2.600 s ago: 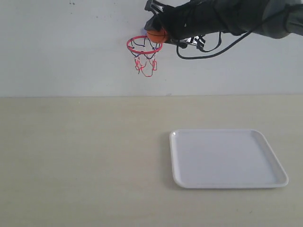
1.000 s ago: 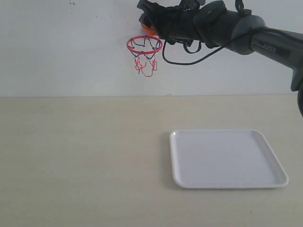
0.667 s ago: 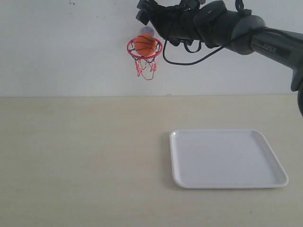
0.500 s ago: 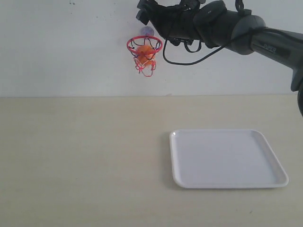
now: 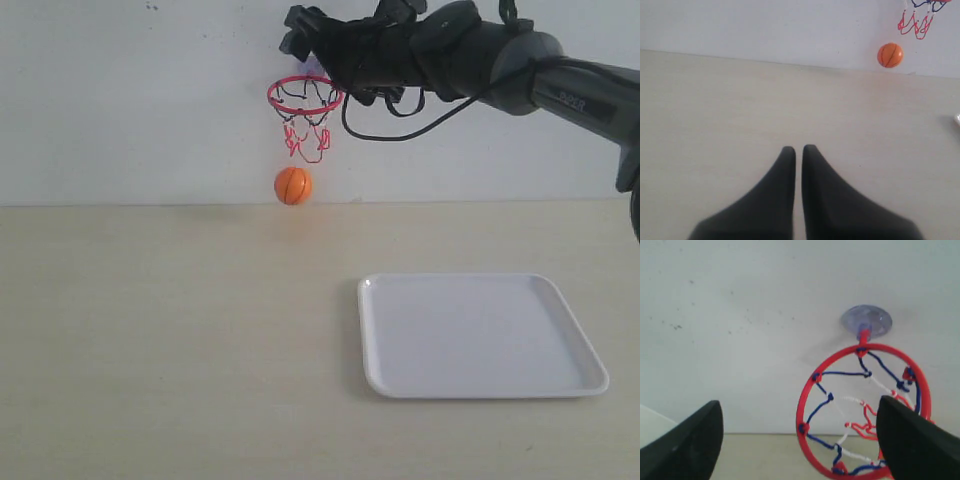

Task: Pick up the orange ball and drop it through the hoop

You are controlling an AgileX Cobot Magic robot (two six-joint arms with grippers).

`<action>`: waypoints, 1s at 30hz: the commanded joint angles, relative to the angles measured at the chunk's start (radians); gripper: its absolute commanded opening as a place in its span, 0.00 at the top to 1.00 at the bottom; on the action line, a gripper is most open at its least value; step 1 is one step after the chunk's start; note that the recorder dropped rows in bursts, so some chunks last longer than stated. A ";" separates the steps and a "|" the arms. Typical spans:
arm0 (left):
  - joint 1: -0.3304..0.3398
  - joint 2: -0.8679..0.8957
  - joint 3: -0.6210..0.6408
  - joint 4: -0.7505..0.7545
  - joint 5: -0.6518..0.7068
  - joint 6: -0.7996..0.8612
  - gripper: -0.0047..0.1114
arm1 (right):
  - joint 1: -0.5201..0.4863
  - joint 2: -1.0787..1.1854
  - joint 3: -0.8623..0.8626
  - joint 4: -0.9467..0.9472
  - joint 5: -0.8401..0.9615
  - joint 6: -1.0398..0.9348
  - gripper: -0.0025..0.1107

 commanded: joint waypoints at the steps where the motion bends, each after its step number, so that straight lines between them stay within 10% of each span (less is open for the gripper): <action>1: 0.002 -0.002 0.004 0.001 -0.002 0.005 0.92 | -0.056 -0.026 -0.007 -0.065 0.242 0.011 0.30; 12: 0.002 -0.002 0.004 0.001 -0.002 0.005 0.92 | -0.164 -0.065 0.024 -0.357 0.925 0.043 0.98; 30: 0.002 -0.002 0.004 0.001 -0.002 0.005 0.92 | -0.070 -0.485 1.062 -0.220 0.717 -0.089 0.98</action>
